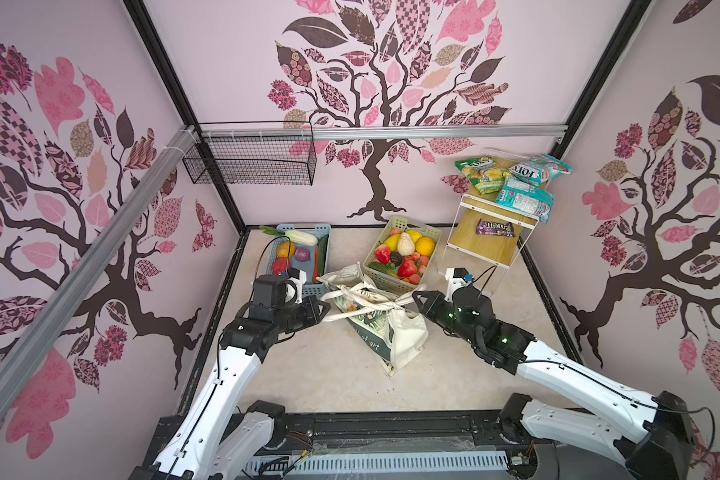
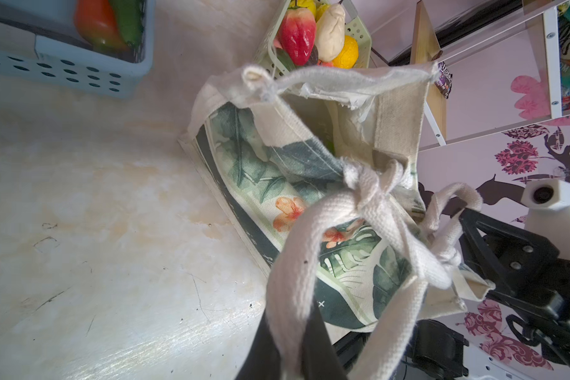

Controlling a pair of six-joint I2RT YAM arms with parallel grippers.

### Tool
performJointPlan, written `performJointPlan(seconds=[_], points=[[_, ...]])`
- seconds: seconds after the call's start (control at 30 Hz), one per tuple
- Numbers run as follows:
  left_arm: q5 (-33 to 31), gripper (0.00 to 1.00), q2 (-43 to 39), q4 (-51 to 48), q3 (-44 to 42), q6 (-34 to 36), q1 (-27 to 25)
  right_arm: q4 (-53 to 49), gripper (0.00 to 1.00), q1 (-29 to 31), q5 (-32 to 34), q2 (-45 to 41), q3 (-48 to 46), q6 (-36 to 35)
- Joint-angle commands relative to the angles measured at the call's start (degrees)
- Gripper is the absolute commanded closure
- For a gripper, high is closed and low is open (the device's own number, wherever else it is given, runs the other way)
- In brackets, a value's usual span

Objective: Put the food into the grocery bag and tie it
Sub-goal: 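Open both grippers and release the tied handles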

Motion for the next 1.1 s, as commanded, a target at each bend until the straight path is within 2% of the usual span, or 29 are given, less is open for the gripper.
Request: performJointPlan(seconds=[0.0,0.07,0.17,0.33,0.4,0.53,0.63,0.73,0.97,1.07], points=[[-8.17,0.97,-0.71,-4.78,-2.14,1.32,2.47,-4.75,1.0,-3.53,15.79,-0.51,-0.25,0.67],[-9.71,0.99,-0.9,-6.15,-1.78,1.93,3.39,-5.61,1.0,-3.72,17.28,-1.31,0.01,-1.31],[-8.46,0.99,-0.99,-5.4,-1.73,1.73,4.12,-7.25,1.0,-3.67,17.54,0.14,2.13,-6.51],[-6.79,0.92,0.52,-3.75,-1.62,1.29,2.23,-6.72,1.0,-3.67,8.16,5.45,5.85,-13.59],[-6.91,0.83,0.82,-3.01,-1.45,0.96,0.61,-5.91,1.0,-3.65,4.67,5.89,6.55,-15.99],[-4.44,0.69,0.53,-2.3,-0.45,0.03,-0.8,-6.15,0.86,-3.67,0.6,4.72,7.5,-19.79],[-2.06,0.55,-0.7,-0.84,-0.4,-1.55,-0.78,-7.92,0.68,-3.65,-3.8,3.81,9.0,-23.55],[-1.58,0.49,-1.75,-0.17,-0.47,-2.52,-0.52,-11.75,0.54,-3.72,-7.66,3.68,11.41,-25.73],[0.58,0.46,-3.0,-3.71,3.1,-1.26,4.2,-21.77,0.43,-3.67,-7.57,0.76,14.0,-32.43],[-2.31,0.46,-2.9,-6.38,6.3,0.79,4.51,-24.2,0.43,-3.66,-8.24,-0.52,15.52,-36.23]])
